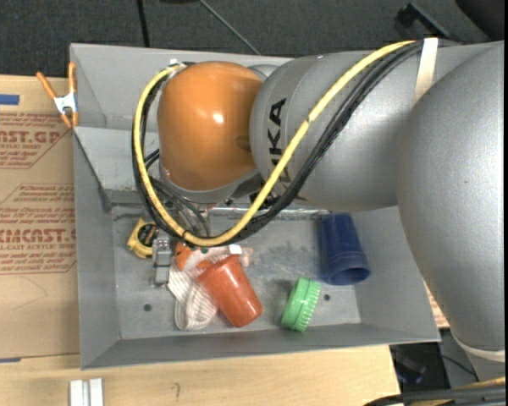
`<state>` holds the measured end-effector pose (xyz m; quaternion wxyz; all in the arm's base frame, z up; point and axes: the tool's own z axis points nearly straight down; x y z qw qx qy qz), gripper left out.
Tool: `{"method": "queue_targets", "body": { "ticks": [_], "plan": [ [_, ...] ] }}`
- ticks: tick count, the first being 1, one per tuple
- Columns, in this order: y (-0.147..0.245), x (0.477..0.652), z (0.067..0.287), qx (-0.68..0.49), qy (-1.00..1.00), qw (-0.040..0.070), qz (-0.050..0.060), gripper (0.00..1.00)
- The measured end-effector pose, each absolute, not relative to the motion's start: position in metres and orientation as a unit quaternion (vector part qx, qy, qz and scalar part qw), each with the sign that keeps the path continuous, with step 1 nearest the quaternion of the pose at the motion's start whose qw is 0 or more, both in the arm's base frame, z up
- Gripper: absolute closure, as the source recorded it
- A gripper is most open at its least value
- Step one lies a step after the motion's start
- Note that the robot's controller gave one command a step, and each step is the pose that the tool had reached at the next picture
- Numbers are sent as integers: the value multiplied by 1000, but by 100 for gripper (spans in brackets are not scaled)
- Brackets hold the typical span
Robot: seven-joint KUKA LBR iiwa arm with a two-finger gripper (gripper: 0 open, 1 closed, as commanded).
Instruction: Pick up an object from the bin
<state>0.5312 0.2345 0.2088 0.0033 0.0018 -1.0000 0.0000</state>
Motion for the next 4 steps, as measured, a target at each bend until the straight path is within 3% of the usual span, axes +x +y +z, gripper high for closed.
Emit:
{"method": "queue_targets", "body": {
  "ticks": [1,2,3,4],
  "plan": [
    [233,533,214,1,-1000,-1,-1,0],
    [220,540,178,38,-999,-4,-2,0],
    [214,540,109,57,-998,-3,-1,0],
    [213,535,134,53,-999,5,1,0]
  ]
}}
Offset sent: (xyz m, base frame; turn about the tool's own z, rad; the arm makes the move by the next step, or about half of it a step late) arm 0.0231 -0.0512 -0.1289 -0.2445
